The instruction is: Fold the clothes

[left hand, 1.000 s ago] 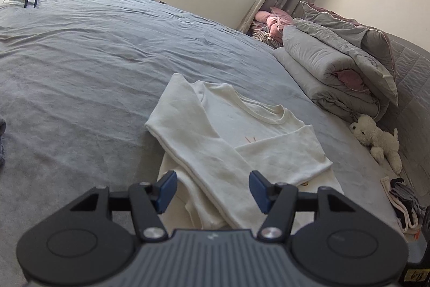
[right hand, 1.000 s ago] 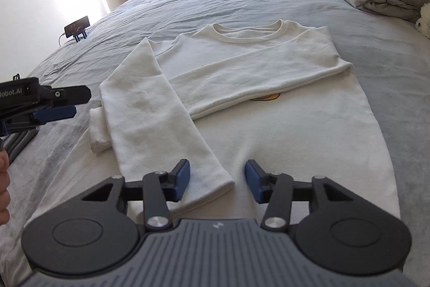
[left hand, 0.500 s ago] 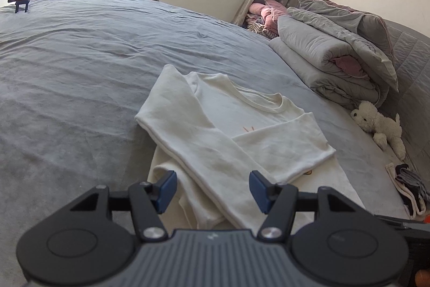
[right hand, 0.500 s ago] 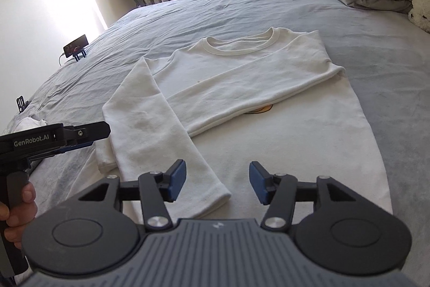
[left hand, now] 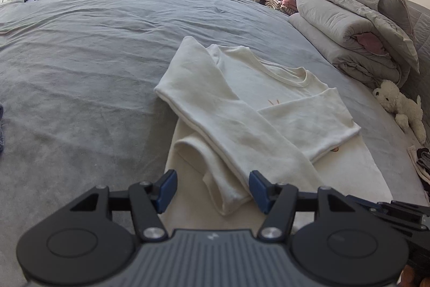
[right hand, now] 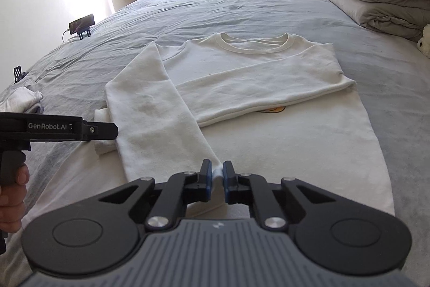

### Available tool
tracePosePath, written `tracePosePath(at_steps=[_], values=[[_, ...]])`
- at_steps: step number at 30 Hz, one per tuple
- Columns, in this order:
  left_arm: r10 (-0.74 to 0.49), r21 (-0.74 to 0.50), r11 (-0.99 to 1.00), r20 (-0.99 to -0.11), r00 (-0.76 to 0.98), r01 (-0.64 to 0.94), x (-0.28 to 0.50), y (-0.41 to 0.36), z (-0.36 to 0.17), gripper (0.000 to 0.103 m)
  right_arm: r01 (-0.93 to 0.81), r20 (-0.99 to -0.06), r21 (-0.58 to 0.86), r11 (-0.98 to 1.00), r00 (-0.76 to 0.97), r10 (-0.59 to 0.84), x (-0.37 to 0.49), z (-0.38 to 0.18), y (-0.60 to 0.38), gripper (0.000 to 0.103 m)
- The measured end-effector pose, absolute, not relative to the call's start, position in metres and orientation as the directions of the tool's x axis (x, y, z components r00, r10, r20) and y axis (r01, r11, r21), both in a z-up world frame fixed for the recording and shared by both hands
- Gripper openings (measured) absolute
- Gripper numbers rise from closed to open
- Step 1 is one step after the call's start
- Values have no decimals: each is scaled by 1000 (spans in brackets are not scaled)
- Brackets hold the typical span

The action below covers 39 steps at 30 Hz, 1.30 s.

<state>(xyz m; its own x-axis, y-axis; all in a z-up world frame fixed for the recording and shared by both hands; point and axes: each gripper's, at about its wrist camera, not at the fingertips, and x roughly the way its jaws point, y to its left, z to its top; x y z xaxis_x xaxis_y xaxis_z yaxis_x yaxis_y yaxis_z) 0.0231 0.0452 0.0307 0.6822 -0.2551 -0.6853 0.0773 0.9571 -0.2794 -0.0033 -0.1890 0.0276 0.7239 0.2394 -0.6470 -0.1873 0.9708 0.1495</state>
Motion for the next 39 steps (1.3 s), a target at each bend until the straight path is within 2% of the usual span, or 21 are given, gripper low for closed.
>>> tracePosePath(at_steps=[10,14,17,24,28,35,39], values=[[-223,-232,969,-697,682,80,23,41,31,61,-143,-584,160,977,784,210,-8,53,-204,8],[-152,-148,987,-711,687,64,23,37,27,61,-67,-548,202,977,819,169,-9,65,-223,7],[-150,-156,986,-716,682,52,25,41,24,61,-21,-530,247,969,834,153,-9,72,-240,7],[-144,-149,988,-718,681,51,25,40,24,61,110,-541,353,929,834,107,-11,74,-279,7],[-144,-156,987,-723,676,44,25,43,24,61,184,-584,404,896,806,98,-8,65,-295,7],[-143,-159,987,-728,671,37,26,44,25,61,274,-599,371,887,801,4,-12,63,-303,7],[-144,-163,986,-731,667,34,26,45,25,61,289,-622,394,873,782,22,-9,54,-310,7]])
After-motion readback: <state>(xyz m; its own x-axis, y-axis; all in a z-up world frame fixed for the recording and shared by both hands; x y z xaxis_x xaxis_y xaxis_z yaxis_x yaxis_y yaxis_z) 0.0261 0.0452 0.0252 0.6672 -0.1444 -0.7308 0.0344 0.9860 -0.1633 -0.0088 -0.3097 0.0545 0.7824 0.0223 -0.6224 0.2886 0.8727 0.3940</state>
